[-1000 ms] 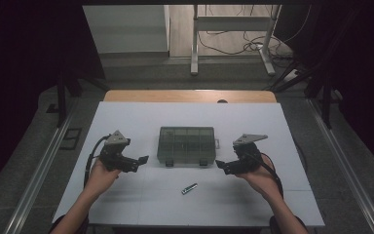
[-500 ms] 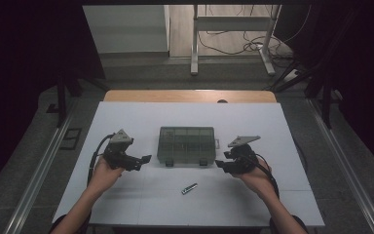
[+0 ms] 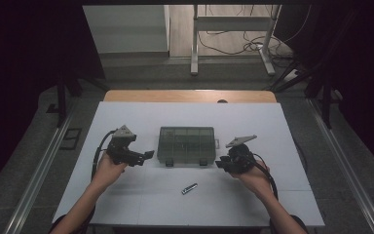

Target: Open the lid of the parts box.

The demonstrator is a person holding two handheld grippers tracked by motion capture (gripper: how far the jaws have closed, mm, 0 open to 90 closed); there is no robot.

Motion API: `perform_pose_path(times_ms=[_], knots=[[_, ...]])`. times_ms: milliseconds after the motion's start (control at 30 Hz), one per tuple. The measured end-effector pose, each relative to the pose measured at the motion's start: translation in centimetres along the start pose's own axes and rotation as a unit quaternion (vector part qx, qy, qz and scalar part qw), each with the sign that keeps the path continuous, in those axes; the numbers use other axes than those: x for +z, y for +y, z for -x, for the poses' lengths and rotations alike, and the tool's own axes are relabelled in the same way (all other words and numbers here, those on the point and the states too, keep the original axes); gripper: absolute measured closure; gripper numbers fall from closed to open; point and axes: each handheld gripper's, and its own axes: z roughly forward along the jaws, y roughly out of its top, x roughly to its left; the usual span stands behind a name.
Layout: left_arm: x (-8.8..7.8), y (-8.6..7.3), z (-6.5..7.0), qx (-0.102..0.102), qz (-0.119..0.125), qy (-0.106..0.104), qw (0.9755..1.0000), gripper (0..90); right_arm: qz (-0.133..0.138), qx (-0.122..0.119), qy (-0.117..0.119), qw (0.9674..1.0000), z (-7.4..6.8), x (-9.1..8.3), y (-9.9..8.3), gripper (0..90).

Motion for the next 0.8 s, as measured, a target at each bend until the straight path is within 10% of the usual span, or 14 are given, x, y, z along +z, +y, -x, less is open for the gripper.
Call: perform_pose_path(times_ms=[800], knots=[[1.1, 0.3, 0.4, 0.012, 0.013, -0.003, 0.9998, 0.7, -0.028, -0.001, 0.014, 0.9995, 0.5, 1.7, -0.1, 88.7]])
